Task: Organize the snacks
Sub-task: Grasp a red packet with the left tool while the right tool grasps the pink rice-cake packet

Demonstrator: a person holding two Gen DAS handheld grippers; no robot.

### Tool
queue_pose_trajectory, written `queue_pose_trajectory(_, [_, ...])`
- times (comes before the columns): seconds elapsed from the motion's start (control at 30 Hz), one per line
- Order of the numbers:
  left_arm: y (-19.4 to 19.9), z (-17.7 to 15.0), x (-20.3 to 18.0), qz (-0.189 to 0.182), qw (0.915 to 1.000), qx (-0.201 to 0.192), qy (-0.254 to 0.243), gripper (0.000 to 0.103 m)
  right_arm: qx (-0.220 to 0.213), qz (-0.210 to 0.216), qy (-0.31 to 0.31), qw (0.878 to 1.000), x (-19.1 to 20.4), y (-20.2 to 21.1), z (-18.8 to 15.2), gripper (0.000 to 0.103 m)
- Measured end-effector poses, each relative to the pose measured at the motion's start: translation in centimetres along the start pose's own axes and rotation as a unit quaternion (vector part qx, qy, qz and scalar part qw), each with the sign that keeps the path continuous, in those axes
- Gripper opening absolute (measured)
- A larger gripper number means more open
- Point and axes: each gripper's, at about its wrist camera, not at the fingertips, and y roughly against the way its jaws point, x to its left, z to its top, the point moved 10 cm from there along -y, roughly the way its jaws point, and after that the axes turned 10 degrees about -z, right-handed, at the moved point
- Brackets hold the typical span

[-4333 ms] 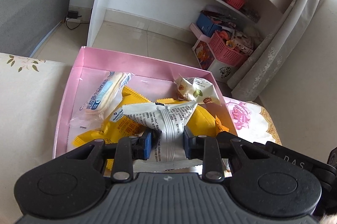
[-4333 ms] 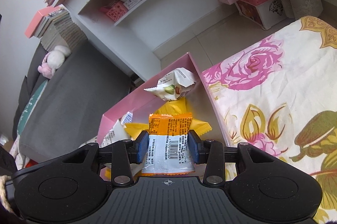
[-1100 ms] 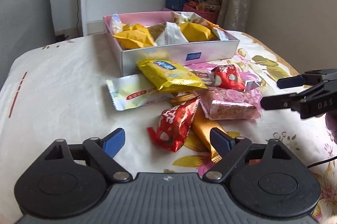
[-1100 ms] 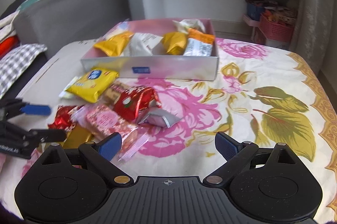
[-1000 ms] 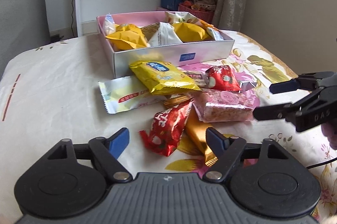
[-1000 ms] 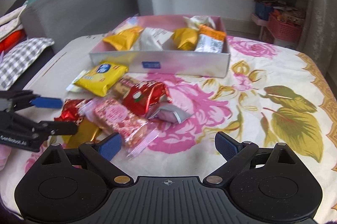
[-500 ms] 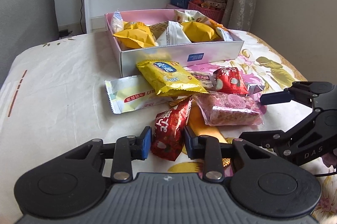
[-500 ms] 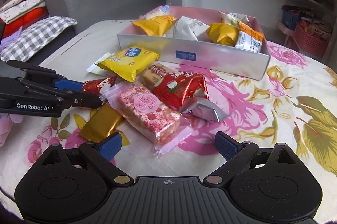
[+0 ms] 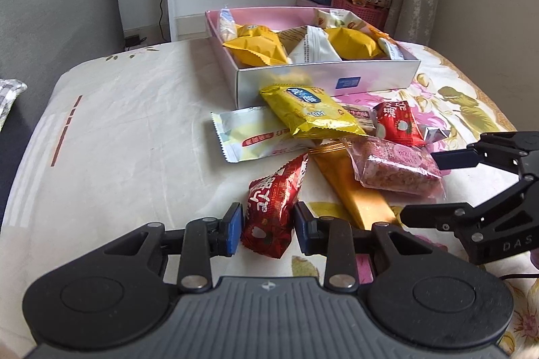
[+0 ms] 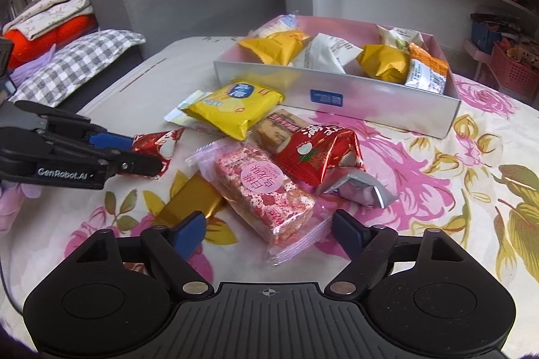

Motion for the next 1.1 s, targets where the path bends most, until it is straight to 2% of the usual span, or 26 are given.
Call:
queue_pose_trajectory(0.13, [0.1,-0.1,0.3,0.003,1.0,0.001,0.003,0.03,0.01,0.029,0.005,1.0,1.4,0.8,-0.3,0.069])
queue_pose_trajectory(0.2, [0.1,-0.1,0.3,0.003,1.0,0.002,0.004,0.031,0.009,0.042,0.011,0.999,2.2,1.3,-0.4,0.068])
queue_pose_trajectory(0.37, [-0.2,-0.2,0.2,0.005,1.0,0.001,0.002,0.032,0.002,0.025,0.016,1.0,2.3,1.1,0.0,0.068])
queue_pose_trajectory(0.53, [-0.3,-0.2,0.2,0.006,1.0,-0.001,0.001,0.04,0.001,0.013,0.006,1.0,1.8,0.2,0.5,0.068])
queue_pose_trajectory(0.67, [-0.6,-0.1,0.4,0.008,0.9999,-0.003,0.008,0.042,0.0,0.007,0.006,1.0,2.0,-0.4,0.9,0.068])
queue_pose_trajectory(0.87, [-0.6,0.0,0.4,0.01,0.9999,-0.005,0.012,0.041,-0.004,0.008,0.013,1.0,3.1,-0.9,1.5,0.057])
queue_pose_trajectory(0.9, [-0.7,0.0,0.4,0.009,0.9999,-0.004,0.012,0.041,-0.005,0.008,0.013,1.0,3.3,-0.9,1.6,0.052])
queue_pose_trajectory(0.97, [-0.6,0.0,0.3,0.008,0.9999,-0.002,0.014,0.037,-0.008,0.008,0.016,1.0,3.5,-0.9,1.8,0.045])
queue_pose_trajectory(1.03, [-0.4,0.1,0.3,0.006,0.9998,-0.003,0.017,0.032,-0.01,0.006,0.02,1.0,3.7,-0.8,2.0,0.033])
queue_pose_trajectory(1.1, [-0.2,0.1,0.2,0.006,0.9997,0.0,0.023,0.028,-0.007,0.005,0.022,1.0,3.7,-0.7,2.1,0.032])
